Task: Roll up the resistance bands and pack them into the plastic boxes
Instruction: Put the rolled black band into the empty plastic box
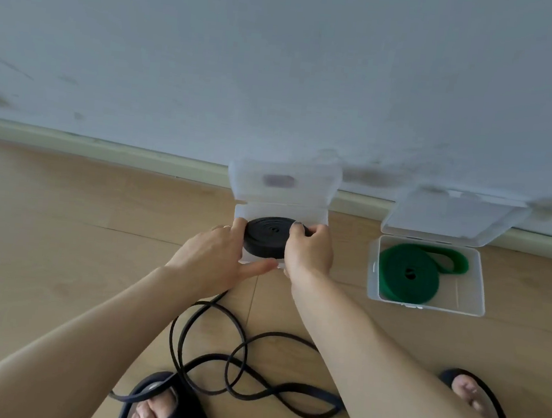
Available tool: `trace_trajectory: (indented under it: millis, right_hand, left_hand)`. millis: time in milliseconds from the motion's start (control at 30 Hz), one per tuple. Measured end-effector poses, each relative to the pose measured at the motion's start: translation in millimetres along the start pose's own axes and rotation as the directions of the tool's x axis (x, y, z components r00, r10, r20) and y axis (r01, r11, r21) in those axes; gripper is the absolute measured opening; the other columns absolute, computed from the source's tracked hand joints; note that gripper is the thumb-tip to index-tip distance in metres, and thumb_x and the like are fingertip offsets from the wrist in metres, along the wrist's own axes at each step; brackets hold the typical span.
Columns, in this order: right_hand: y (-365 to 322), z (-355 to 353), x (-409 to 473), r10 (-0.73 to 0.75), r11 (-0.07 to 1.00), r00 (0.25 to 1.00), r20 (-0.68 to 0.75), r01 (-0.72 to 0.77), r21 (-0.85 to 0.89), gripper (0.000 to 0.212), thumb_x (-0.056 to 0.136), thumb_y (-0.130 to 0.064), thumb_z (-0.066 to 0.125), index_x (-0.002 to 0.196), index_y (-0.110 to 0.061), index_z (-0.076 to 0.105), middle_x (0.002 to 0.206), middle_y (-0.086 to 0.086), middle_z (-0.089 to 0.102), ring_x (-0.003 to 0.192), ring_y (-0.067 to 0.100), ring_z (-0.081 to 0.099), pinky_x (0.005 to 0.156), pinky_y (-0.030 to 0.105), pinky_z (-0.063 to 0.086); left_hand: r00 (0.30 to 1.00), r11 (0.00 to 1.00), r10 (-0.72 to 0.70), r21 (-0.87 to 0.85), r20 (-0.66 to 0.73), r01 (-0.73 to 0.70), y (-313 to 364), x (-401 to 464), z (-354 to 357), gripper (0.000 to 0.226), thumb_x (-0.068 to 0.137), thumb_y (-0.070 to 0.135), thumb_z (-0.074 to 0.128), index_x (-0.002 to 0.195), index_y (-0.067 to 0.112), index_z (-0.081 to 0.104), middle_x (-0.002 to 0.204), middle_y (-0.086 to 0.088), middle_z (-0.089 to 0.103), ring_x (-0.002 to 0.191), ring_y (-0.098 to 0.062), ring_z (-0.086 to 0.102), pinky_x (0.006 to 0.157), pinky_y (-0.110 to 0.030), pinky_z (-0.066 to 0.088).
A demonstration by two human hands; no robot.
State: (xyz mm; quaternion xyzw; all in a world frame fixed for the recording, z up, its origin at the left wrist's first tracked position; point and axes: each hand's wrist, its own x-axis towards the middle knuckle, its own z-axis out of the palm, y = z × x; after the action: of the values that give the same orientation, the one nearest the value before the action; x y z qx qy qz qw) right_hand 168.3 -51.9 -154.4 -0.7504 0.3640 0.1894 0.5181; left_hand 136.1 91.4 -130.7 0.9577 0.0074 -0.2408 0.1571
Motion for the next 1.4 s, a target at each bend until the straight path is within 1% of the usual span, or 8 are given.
trace_trajectory:
  millis: [133, 233, 533, 767, 933, 1133, 1300, 1400]
  right_hand:
    - [3.4, -0.4, 3.9, -0.051, 0.996, 0.998, -0.032, 0.048, -0.071, 0.025, 0.104, -0.03, 0.05, 0.114, -0.008, 0.056, 0.086, -0.002, 0.057, 0.09, 0.029, 0.061, 0.079, 0.038, 0.051]
    - [4.1, 1.5, 5.5, -0.043, 0.996, 0.998, -0.049, 0.039, -0.08, 0.024, 0.104, -0.032, 0.051, 0.114, -0.011, 0.058, 0.092, 0.0, 0.06, 0.092, 0.029, 0.062, 0.078, 0.034, 0.047]
    - [7.4, 13.2, 7.5, 0.038, 0.999, 0.997, -0.06, -0.04, -0.032, 0.015, 0.103, -0.037, 0.047, 0.091, -0.027, 0.048, 0.083, 0.002, 0.067, 0.077, 0.034, 0.074, 0.078, 0.05, 0.062]
    - [1.5, -3.7, 3.9, 0.077, 0.997, 0.994, 0.074, -0.079, 0.018, 0.015, 0.103, -0.028, 0.046, 0.109, -0.019, 0.057, 0.081, -0.002, 0.063, 0.06, 0.025, 0.069, 0.046, 0.028, 0.041]
    - [0.2, -11.6, 1.4, 0.106, 0.993, 0.978, 0.179, -0.113, 0.031, 0.028, 0.102, -0.023, 0.038, 0.12, -0.022, 0.059, 0.092, 0.002, 0.069, 0.068, 0.026, 0.07, 0.051, 0.031, 0.053]
    - [-2.8, -7.7, -2.2, 0.051, 0.981, 0.983, 0.176, -0.016, -0.194, 0.035, 0.1, -0.015, 0.027, 0.128, -0.017, 0.049, 0.107, 0.01, 0.068, 0.097, 0.037, 0.071, 0.089, 0.053, 0.058]
    - [-2.2, -16.6, -5.8, 0.018, 0.92, 0.981, 0.195, 0.06, -0.387, 0.028, 0.105, -0.012, 0.029, 0.133, -0.007, 0.033, 0.102, 0.009, 0.053, 0.087, 0.03, 0.055, 0.06, 0.034, 0.036]
    - [0.6, -14.4, -6.6, -0.016, 0.924, 0.983, 0.182, 0.084, -0.373, 0.012, 0.105, -0.012, 0.03, 0.117, -0.01, 0.031, 0.098, 0.011, 0.054, 0.077, 0.026, 0.055, 0.059, 0.036, 0.042]
  left_hand:
    - [1.0, 0.988, 0.011, 0.152, -0.007, -0.009, 1.9, 2.7, 6.0, 0.079, 0.089, 0.081, 0.032, 0.139, 0.02, 0.029, 0.082, 0.004, 0.071, 0.073, -0.022, 0.068, 0.067, -0.041, 0.059]
    - [0.999, 0.984, 0.049, 0.174, -0.016, -0.046, 5.1, 6.5, 2.7, 0.068, 0.092, 0.077, 0.034, 0.129, 0.021, 0.036, 0.078, 0.004, 0.067, 0.069, -0.019, 0.065, 0.061, -0.037, 0.057]
    - [0.99, 0.954, 0.138, 0.265, 0.025, -0.14, 4.1, 25.7, 1.6, 0.051, 0.099, 0.063, 0.042, 0.121, 0.017, 0.041, 0.092, 0.0, 0.065, 0.079, -0.023, 0.061, 0.063, -0.034, 0.045]
    - [0.986, 0.929, 0.117, 0.337, 0.12, -0.151, 8.3, 41.1, -8.3, 0.048, 0.096, 0.058, 0.051, 0.117, 0.015, 0.046, 0.085, 0.0, 0.054, 0.078, -0.024, 0.056, 0.064, -0.034, 0.043]
    - [0.976, 0.886, 0.15, 0.417, 0.157, -0.203, 14.5, 49.1, -14.4, 0.046, 0.094, 0.057, 0.053, 0.116, 0.016, 0.049, 0.083, 0.002, 0.045, 0.083, -0.024, 0.053, 0.071, -0.035, 0.042]
    - [0.984, 0.937, 0.101, 0.319, 0.149, -0.145, 12.8, 50.5, -12.9, 0.049, 0.089, 0.056, 0.061, 0.115, 0.018, 0.048, 0.091, 0.002, 0.051, 0.086, -0.024, 0.052, 0.071, -0.034, 0.041]
    - [0.994, 0.99, -0.022, 0.144, 0.108, 0.007, 11.8, 50.1, -6.7, 0.053, 0.082, 0.051, 0.069, 0.122, 0.022, 0.049, 0.091, 0.002, 0.056, 0.086, -0.024, 0.059, 0.066, -0.033, 0.043]
    - [0.988, 0.993, -0.094, 0.088, 0.121, 0.083, 14.3, 51.5, -4.3, 0.055, 0.078, 0.04, 0.071, 0.125, 0.023, 0.049, 0.096, 0.001, 0.058, 0.089, -0.024, 0.06, 0.063, -0.032, 0.044]
